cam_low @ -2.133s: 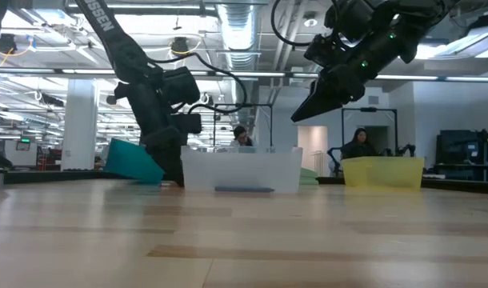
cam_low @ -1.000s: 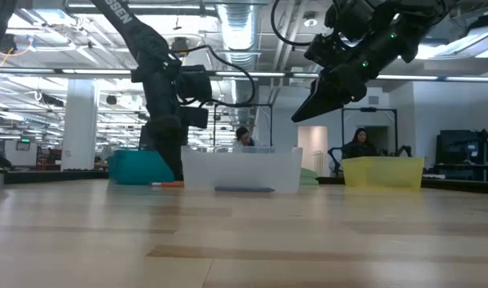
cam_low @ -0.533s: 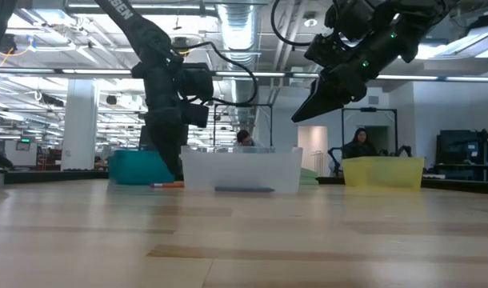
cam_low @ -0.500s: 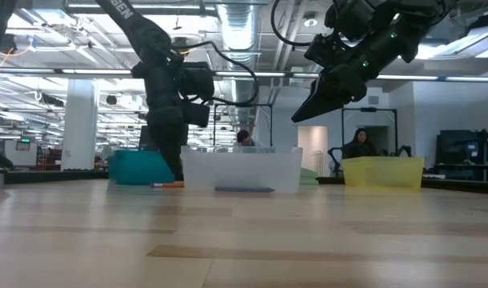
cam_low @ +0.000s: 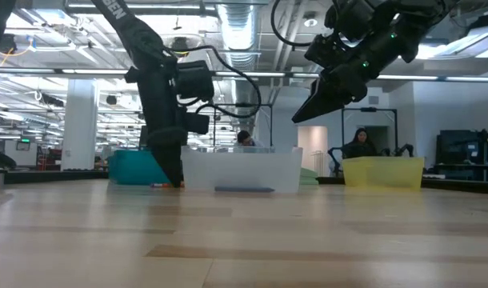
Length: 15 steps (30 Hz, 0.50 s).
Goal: Sort crayons/erasers/pens/pencils in bins
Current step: Put the yellow pencil into the red bin
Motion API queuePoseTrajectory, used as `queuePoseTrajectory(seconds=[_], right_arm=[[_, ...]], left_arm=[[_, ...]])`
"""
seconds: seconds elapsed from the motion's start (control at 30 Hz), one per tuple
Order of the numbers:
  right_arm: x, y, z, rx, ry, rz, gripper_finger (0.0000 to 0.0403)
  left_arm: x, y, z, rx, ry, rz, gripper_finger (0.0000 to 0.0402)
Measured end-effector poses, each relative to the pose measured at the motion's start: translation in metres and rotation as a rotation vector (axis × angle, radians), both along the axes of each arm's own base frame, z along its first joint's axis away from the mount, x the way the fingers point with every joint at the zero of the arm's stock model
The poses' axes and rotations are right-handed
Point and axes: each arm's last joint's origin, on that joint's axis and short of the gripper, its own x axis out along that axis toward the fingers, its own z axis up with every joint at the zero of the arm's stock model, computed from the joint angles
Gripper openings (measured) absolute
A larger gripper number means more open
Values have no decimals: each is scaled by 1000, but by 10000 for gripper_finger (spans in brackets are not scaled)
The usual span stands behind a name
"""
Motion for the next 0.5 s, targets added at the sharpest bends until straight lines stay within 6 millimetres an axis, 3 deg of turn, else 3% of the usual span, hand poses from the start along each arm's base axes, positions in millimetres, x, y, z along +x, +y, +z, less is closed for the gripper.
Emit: queuePoseTrajectory(seconds=[0.5], right_arm=[[0, 0, 0, 0, 0, 1, 131]], left_arm=[[-13, 0, -12, -73, 4, 26, 31]])
